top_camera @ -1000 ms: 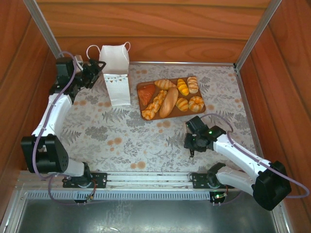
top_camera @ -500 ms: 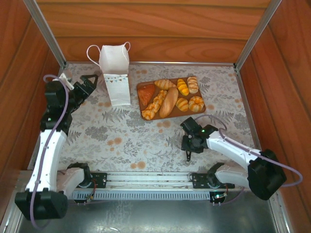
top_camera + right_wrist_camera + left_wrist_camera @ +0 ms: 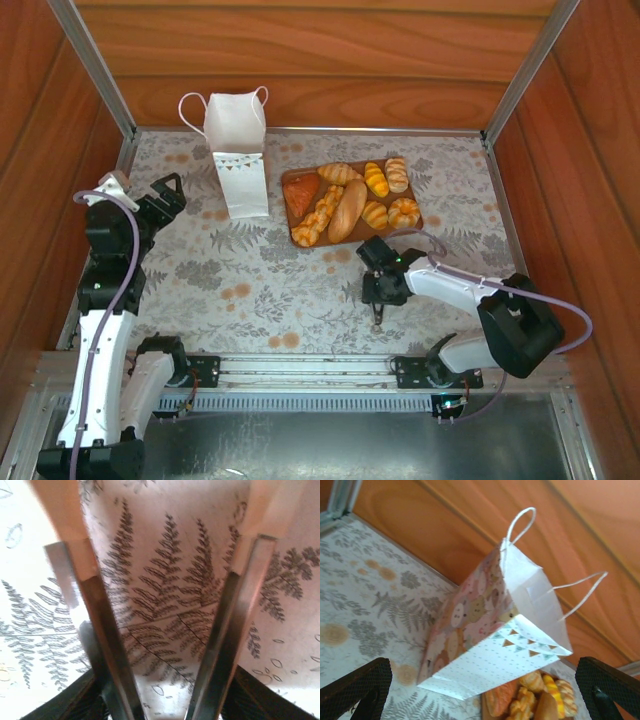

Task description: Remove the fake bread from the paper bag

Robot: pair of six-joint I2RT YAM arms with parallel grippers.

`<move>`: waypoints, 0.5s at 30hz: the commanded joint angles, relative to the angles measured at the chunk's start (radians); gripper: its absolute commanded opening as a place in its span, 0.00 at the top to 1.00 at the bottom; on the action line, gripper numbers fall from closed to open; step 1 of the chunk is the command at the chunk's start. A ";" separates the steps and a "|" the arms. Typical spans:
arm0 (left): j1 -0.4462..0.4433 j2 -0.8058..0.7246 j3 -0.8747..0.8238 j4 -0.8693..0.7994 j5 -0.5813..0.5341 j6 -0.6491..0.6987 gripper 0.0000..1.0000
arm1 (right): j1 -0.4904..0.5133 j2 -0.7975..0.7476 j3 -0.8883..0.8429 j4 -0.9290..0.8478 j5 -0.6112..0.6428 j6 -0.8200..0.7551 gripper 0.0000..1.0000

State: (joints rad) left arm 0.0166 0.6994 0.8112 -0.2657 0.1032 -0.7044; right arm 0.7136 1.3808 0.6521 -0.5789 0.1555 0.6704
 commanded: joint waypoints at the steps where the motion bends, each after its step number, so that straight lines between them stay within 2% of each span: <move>1: -0.007 -0.001 -0.028 -0.012 -0.077 0.031 0.00 | 0.006 0.019 0.029 0.027 0.014 -0.031 0.38; 10: -0.007 -0.003 -0.055 -0.008 -0.133 0.024 0.00 | 0.005 -0.069 0.027 -0.092 0.076 0.043 0.20; 11: -0.006 -0.005 -0.058 -0.008 -0.137 0.025 0.00 | 0.004 -0.087 0.036 -0.113 0.091 0.050 0.14; 12: -0.007 -0.009 -0.061 -0.006 -0.138 0.025 0.00 | 0.004 -0.106 0.047 -0.137 0.104 0.054 0.00; 15: -0.007 -0.023 -0.078 -0.001 -0.165 0.030 0.00 | 0.004 -0.180 0.089 -0.214 0.137 0.063 0.00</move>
State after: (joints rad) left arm 0.0166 0.6941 0.7517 -0.2752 -0.0227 -0.6907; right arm 0.7132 1.2583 0.6895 -0.6922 0.2245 0.7067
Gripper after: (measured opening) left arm 0.999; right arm 0.995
